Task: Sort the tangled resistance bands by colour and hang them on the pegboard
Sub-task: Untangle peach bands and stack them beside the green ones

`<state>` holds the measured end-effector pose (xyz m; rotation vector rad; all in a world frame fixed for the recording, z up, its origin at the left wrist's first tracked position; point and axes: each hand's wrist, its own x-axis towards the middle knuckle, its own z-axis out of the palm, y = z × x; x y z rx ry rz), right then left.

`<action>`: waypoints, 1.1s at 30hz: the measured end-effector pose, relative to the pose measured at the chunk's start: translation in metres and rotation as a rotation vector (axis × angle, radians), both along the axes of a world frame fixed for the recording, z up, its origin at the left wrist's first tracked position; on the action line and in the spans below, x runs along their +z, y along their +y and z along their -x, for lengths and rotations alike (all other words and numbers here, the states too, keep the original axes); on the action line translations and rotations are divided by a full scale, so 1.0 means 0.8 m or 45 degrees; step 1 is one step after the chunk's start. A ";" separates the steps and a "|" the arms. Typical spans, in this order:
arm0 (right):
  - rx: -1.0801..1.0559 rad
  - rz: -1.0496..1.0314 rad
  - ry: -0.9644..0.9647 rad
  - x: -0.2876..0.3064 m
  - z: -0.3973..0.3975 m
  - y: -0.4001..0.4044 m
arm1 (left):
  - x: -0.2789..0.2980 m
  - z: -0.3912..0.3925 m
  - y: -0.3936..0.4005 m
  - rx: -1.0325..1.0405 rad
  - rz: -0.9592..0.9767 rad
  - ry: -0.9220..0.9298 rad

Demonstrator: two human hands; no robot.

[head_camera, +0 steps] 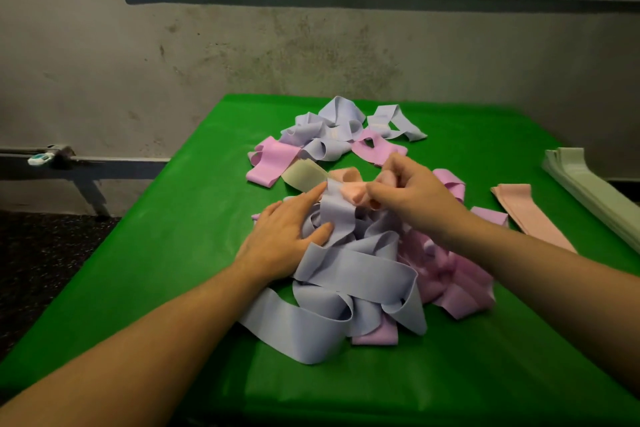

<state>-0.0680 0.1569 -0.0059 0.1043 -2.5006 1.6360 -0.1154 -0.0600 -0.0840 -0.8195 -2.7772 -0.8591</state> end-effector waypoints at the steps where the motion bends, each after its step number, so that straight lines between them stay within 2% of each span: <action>1: -0.068 0.064 -0.049 0.003 -0.005 0.002 | 0.000 0.000 0.000 -0.002 0.000 0.006; 4: -0.289 0.117 -0.152 0.006 -0.011 0.014 | -0.001 0.001 0.000 -0.006 0.028 0.033; 9: -0.373 0.165 -0.347 0.007 -0.024 0.027 | -0.002 0.000 -0.002 0.001 0.091 0.145; 11: -0.368 0.077 -0.402 0.005 -0.035 0.033 | 0.005 0.003 -0.001 -0.005 0.113 0.063; 14: -0.236 0.057 -0.470 0.007 -0.054 0.037 | 0.032 0.008 0.001 0.015 -0.009 -0.239; 16: -0.160 0.075 -0.437 0.014 -0.068 0.037 | 0.052 0.007 0.006 0.025 -0.209 -0.303; 19: -0.158 0.262 -0.383 0.027 -0.085 0.037 | 0.085 -0.010 0.017 0.021 -0.468 -0.227; 22: -0.187 0.404 -0.289 0.041 -0.100 0.031 | 0.117 -0.052 0.037 -0.107 -0.509 -0.211; 25: -0.255 0.415 -0.155 0.058 -0.115 0.025 | 0.131 -0.099 0.061 -0.274 -0.496 -0.237; 27: -0.253 0.428 -0.119 0.071 -0.128 0.023 | 0.134 -0.127 0.078 -0.351 -0.569 -0.338; 29: -0.180 0.374 -0.097 0.085 -0.143 0.019 | 0.139 -0.149 0.092 -0.344 -0.691 -0.429; 33: -0.097 0.221 0.078 0.108 -0.177 0.017 | 0.156 -0.175 0.101 -0.187 -0.917 -0.355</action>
